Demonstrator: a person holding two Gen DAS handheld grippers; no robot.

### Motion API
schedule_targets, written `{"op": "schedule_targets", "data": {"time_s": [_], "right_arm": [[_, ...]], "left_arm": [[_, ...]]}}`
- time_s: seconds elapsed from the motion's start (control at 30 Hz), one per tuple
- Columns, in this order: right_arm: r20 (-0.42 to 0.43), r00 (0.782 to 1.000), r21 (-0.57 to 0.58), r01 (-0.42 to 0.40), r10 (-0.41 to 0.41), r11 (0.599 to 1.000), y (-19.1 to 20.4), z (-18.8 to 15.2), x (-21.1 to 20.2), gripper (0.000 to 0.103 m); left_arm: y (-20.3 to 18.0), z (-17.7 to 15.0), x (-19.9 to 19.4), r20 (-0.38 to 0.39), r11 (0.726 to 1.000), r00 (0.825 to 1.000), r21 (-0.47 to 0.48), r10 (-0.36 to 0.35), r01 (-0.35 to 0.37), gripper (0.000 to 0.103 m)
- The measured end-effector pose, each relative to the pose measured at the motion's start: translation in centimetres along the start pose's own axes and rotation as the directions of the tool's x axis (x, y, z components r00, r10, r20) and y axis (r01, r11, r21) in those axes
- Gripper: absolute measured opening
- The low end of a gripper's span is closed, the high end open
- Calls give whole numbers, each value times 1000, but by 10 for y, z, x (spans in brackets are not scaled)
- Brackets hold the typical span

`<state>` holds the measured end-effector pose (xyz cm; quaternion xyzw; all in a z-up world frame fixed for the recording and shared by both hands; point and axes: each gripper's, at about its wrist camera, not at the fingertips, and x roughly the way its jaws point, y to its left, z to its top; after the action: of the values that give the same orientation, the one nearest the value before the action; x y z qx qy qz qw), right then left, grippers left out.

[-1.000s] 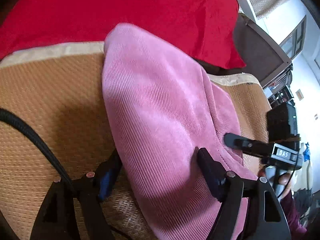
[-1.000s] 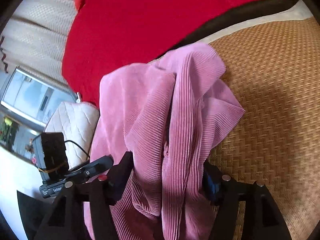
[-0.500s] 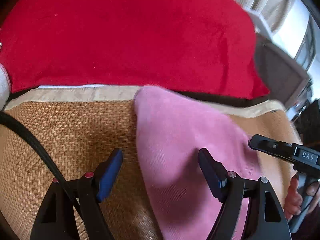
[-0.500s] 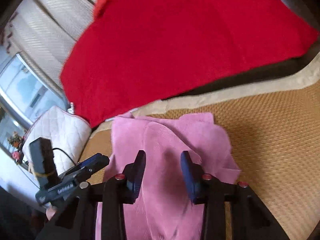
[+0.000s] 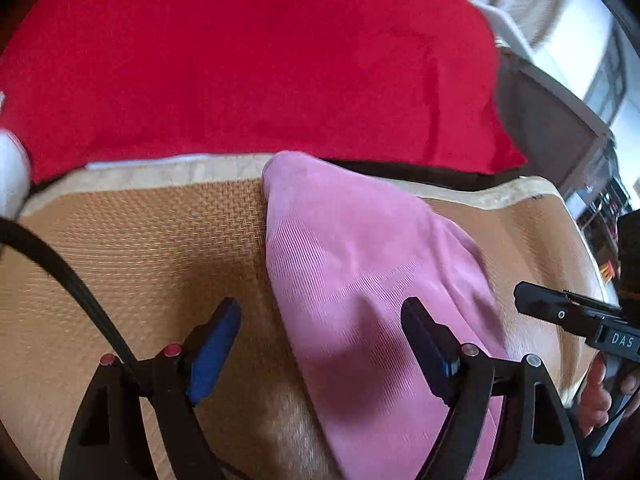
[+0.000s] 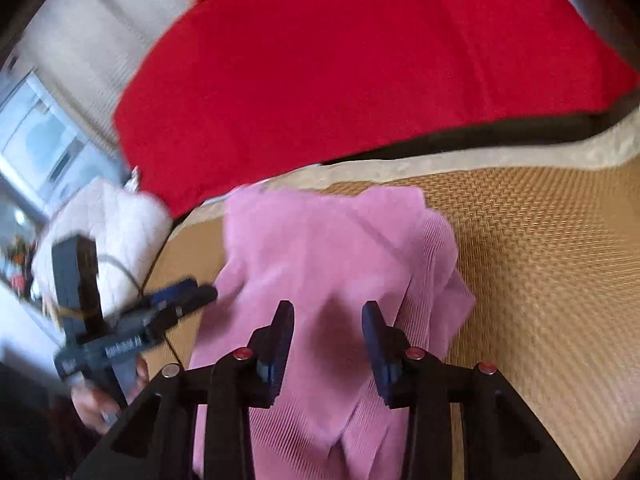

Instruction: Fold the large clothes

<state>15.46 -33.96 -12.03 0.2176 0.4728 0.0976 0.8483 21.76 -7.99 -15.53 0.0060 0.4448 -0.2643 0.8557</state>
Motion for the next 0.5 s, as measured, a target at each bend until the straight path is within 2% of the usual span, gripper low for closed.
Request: {"op": "schedule_targets", "data": {"time_s": [0.1, 0.17, 0.3, 0.33, 0.4, 0.47, 0.5], "right_arm": [[13, 1000, -59, 6, -5, 998, 19, -32, -24, 40], [-9, 1000, -75, 21, -22, 997, 25, -57, -27, 40], [-112, 989, -77, 92, -100, 993, 17, -95, 11, 40], [-119, 988, -63, 95, -102, 994, 14, -100, 17, 40], [-101, 991, -48, 87, -91, 995, 15, -102, 15, 41], [-75, 992, -52, 101, -104, 994, 25, -99, -4, 49], [-62, 991, -61, 112, -115, 992, 28, -98, -13, 53]], "left_arm": [[-15, -21, -31, 54, 998, 998, 58, 18, -21, 84], [-27, -41, -36, 66, 992, 996, 99, 67, -74, 84], [-41, -78, -1, -3, 963, 983, 201, 185, -180, 85], [-37, -80, 2, -12, 963, 977, 174, 212, -207, 85], [-32, -73, -9, -10, 971, 981, 143, 194, -191, 84], [-29, -66, -29, 12, 975, 982, 117, 187, -187, 84], [-29, -65, -43, 47, 976, 981, 104, 187, -191, 84]]}}
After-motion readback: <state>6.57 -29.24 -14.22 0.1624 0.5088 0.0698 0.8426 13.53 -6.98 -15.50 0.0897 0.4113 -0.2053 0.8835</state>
